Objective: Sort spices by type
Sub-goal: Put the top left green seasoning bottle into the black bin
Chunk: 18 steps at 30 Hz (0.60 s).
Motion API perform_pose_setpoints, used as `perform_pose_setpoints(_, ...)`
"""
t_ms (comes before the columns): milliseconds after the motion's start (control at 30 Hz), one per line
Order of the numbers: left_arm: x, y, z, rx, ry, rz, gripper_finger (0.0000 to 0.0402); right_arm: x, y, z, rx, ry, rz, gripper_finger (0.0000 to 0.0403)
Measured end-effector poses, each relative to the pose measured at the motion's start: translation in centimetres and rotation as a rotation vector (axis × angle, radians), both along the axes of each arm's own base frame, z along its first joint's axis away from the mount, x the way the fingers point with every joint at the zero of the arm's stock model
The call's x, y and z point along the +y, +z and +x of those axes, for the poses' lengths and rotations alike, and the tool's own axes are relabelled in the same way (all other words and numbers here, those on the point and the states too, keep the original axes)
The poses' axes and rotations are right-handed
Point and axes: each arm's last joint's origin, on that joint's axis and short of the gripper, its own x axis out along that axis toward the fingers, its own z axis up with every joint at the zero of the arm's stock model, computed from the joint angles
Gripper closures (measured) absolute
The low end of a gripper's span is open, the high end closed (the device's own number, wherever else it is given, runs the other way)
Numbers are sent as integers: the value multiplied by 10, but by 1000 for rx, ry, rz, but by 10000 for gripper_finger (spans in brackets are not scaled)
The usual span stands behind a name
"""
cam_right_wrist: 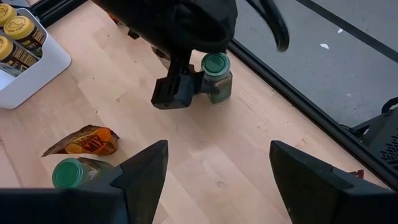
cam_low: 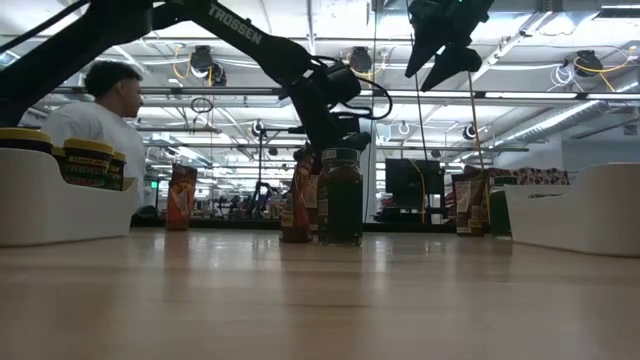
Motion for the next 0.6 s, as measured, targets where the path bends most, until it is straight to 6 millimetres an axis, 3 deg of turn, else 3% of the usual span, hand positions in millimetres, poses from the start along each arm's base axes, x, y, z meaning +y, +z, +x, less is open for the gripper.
perform_pose_setpoints(600,1,-5,2,-1,-4,-6,74,1,-2,-1,21,0,10,138)
